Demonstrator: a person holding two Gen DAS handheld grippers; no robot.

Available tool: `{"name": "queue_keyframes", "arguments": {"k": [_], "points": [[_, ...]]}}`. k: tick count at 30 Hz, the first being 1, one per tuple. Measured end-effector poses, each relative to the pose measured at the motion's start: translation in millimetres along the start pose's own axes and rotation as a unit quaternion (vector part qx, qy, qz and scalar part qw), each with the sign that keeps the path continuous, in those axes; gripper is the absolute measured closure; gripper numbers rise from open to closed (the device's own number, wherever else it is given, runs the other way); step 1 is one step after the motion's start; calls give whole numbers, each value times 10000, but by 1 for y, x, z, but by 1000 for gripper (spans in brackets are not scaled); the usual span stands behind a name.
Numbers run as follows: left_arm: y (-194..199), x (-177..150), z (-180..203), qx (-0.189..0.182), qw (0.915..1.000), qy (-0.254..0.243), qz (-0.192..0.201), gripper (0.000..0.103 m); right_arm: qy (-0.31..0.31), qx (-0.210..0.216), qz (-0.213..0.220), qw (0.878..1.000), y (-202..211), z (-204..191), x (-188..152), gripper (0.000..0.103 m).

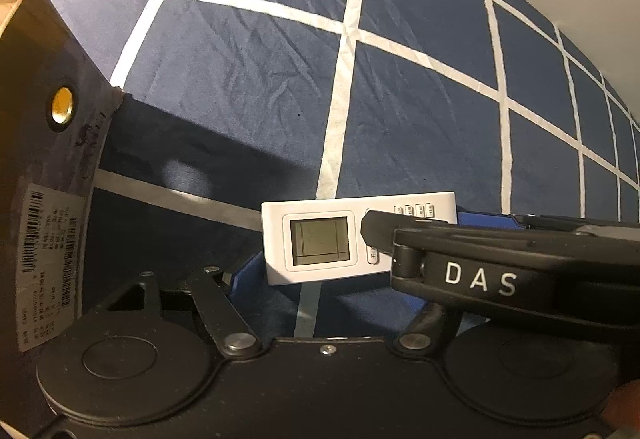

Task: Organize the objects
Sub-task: 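Lift the remote with the right tool and carry it over the box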

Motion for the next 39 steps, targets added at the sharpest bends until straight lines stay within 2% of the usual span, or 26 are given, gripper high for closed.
{"name": "queue_keyframes", "arguments": {"k": [12, 20, 28, 39], "points": [[48, -17, 7, 35, 9991, -338, 250, 34, -157, 60, 387, 9991, 48, -17, -26, 39], [80, -42, 0, 69, 9978, -563, 353, 34, -343, 124, 599, 9975, 71, -34, -54, 39], [106, -62, -23, 93, 9966, -686, 448, 34, -539, 186, 781, 9953, 80, -60, -77, 39], [145, -70, -77, 133, 9946, -882, 540, 34, -720, 241, 977, 9923, 87, -125, -90, 39]]}}
Point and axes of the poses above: each gripper's, at about its wrist camera, not at the fingertips, and y roughly against the way its jaws point, z to its right, x to its top, the point moved 5 cm from there along -y, roughly the way its jaws point, and after that the axes turned 5 degrees about -y, right-handed, at the moved point
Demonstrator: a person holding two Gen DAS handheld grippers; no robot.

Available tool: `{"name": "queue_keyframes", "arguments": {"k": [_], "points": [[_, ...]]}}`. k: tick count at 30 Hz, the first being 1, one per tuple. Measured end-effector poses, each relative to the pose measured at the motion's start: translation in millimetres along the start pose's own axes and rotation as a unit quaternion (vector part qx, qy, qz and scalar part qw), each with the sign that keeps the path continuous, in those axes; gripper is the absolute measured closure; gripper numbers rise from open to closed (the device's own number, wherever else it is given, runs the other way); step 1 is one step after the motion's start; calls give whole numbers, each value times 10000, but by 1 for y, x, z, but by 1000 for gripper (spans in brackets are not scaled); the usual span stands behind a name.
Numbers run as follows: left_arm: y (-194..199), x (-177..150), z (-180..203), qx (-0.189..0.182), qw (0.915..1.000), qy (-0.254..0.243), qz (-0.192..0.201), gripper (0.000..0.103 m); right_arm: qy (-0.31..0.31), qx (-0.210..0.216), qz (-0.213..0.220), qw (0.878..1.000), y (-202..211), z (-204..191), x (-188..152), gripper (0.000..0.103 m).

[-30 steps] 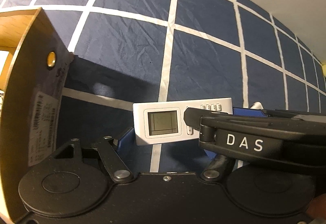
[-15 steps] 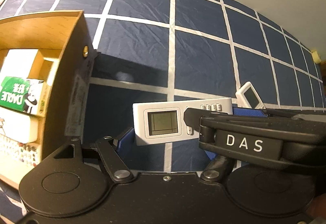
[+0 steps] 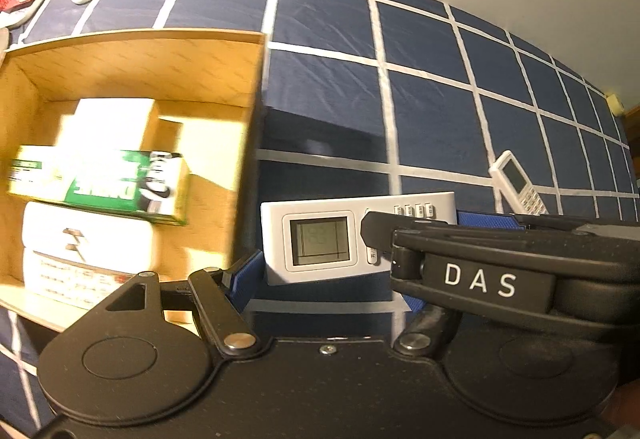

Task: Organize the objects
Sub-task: 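Lift the remote with the right tool and carry it over the box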

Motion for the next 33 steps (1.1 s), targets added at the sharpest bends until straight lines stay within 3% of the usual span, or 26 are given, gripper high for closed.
{"name": "queue_keyframes", "arguments": {"k": [16, 33], "points": [[44, 4, -109, 19, 9990, -425, 148, 34, -498, 61, 421, 9979, -15, -113, -5, 39], [46, 32, -202, -58, 9980, -631, 62, 34, -843, 6, 515, 9951, -59, -195, 21, 39]]}}
Point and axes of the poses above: each gripper's, at about its wrist camera, not at the fingertips, and y roughly against the way its jaws point, z to its right, x to its top, the point moved 5 cm from there along -y, roughly the way its jaws point, and after that the axes turned 5 degrees about -y, right-handed, at the moved point
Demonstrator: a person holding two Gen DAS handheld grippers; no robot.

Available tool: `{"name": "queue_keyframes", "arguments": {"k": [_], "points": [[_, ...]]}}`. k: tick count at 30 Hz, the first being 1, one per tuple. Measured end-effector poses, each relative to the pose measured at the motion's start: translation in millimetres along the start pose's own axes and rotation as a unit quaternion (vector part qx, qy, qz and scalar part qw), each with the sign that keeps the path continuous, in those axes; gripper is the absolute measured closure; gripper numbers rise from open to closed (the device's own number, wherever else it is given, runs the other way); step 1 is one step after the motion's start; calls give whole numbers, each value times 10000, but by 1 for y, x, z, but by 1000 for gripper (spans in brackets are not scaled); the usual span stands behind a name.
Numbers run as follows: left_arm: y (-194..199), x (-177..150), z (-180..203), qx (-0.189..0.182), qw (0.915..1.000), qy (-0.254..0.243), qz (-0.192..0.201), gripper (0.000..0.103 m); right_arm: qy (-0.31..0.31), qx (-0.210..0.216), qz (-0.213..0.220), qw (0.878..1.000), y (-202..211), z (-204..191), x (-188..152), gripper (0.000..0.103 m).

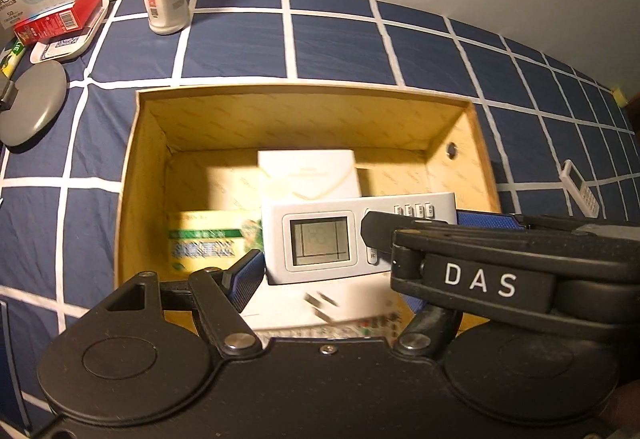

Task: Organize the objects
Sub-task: 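Lift the remote with the right tool and carry it over the box, then lower the remote into the box and open the right tool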

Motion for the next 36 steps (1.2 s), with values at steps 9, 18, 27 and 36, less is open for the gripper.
{"name": "queue_keyframes", "arguments": {"k": [9, 18, 27, 36], "points": [[-40, 23, -27, -136, 9994, 17, -307, 34, -228, -133, -233, 9994, -48, -4, 24, 39], [-79, 44, -42, -254, 9981, -28, -555, 34, -459, -243, -402, 9978, -88, 4, 45, 39], [-103, 52, -47, -349, 9969, -29, -707, 34, -626, -330, -495, 9963, -110, 14, 56, 39], [-111, 54, -47, -373, 9965, -11, -754, 34, -708, -365, -544, 9953, -120, 18, 58, 39]]}}
Point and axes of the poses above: each gripper's, at about its wrist camera, not at the fingertips, and y roughly against the way its jaws point, z to its right, x to its top, the point moved 5 cm from there along -y, roughly the way its jaws point, and after that the axes turned 5 degrees about -y, right-handed, at the moved point
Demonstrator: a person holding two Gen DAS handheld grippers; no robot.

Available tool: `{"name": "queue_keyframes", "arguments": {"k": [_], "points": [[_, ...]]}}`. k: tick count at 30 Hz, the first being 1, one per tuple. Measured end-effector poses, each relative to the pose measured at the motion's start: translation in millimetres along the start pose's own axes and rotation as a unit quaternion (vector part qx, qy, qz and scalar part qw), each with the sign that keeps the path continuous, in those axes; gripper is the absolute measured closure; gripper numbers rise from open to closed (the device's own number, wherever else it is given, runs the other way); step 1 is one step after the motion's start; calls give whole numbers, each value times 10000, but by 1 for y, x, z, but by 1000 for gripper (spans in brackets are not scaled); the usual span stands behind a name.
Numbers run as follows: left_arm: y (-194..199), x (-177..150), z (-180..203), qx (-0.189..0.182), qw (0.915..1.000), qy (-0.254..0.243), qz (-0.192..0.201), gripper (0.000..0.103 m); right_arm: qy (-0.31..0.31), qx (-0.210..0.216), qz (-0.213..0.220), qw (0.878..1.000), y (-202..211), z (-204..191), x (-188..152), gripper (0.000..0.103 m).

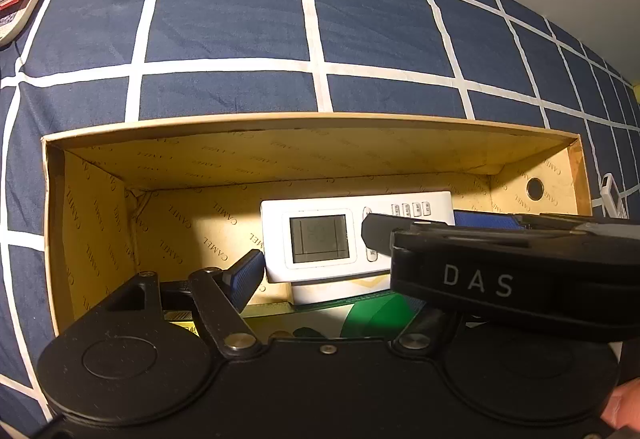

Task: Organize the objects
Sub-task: 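Lower the remote into the box and open the right tool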

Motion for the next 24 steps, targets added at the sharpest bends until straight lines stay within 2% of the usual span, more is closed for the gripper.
{"name": "queue_keyframes", "arguments": {"k": [11, 24], "points": [[3, -2, 1, 105, 9999, 21, -61, 33, -102, 82, -3, 9999, 1, 4, -1, 38], [29, -15, 6, 343, 9992, 136, 123, 27, -170, 134, 232, 9995, 23, 9, -9, 36]]}}
Point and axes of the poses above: each gripper's, at about its wrist camera, not at the fingertips, and y roughly against the way its jaws point, z to its right, x to its top, the point moved 5 cm from there along -y, roughly the way its jaws point, and after that the axes turned 5 degrees about -y, right-handed, at the moved point
